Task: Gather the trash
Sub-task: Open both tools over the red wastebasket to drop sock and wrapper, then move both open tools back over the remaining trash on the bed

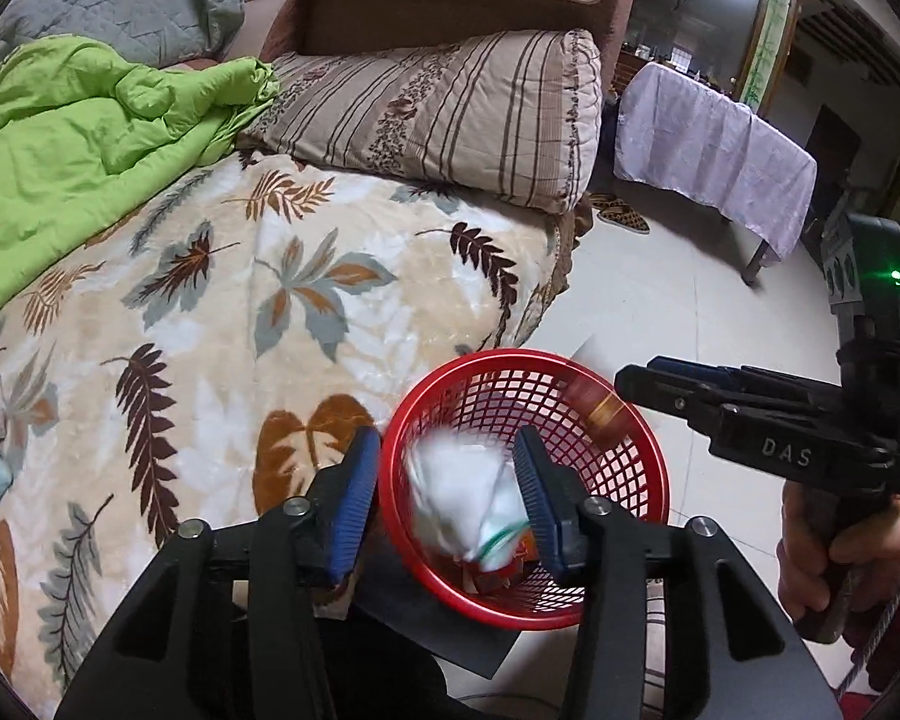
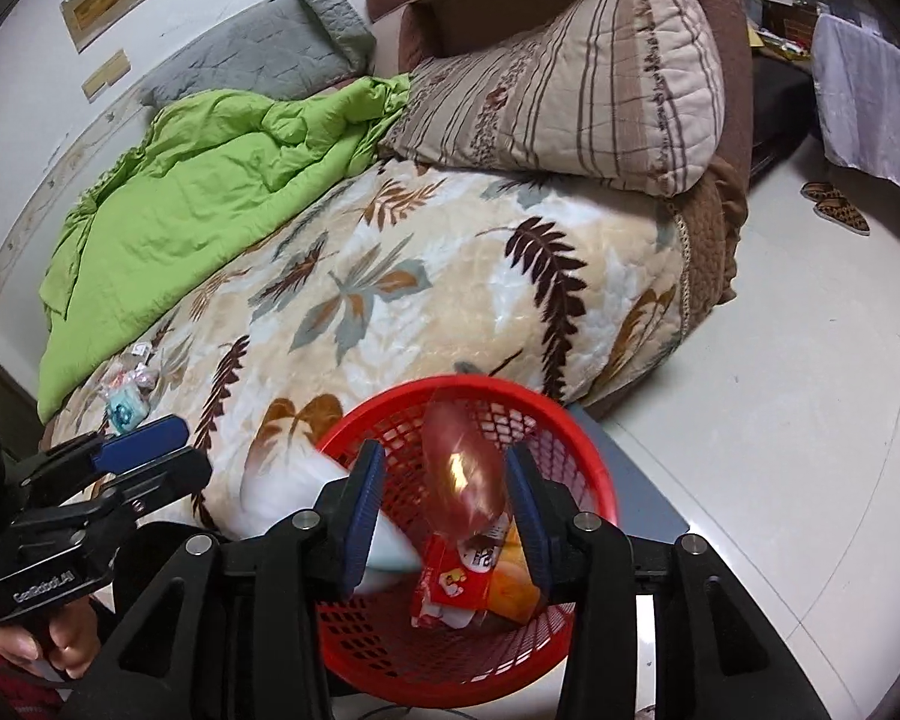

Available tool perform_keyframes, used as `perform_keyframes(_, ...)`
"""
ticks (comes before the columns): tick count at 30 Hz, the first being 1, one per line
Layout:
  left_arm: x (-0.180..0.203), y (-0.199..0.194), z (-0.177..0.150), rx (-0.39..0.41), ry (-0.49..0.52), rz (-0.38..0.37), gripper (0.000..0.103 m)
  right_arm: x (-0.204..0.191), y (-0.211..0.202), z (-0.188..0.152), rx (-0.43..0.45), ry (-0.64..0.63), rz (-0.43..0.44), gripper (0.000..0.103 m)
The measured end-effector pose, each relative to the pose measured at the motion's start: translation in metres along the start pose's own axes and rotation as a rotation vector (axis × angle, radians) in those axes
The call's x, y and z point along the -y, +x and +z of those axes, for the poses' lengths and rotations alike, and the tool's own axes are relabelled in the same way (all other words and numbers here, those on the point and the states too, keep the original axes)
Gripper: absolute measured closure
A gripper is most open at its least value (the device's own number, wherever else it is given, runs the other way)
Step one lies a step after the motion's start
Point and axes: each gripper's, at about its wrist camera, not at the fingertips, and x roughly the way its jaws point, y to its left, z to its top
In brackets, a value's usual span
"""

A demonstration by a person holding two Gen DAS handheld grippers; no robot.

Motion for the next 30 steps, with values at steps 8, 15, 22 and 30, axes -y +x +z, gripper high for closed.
perform_keyframes(8,-0.034,-0.029,-0.004,0.05,-0.082,0.069,0.053,-0.021,0.006,0.009,0.015,-0.029,0.044,0.048)
perform_keyframes(15,-0.088,-0.058,-0.02,0.083,-0.199,0.179,0.053,-0.081,0.027,0.012,-0.013,-0.141,0.123,0.047)
perform_keyframes(22,-0.155,-0.091,-0.047,0.109,-0.353,0.282,0.052,-0.154,0.05,0.014,-0.037,-0.268,0.226,0.047)
perform_keyframes(30,-0.234,-0.125,-0.086,0.124,-0.527,0.401,0.052,-0.234,0.091,0.01,-0.114,-0.389,0.351,0.047)
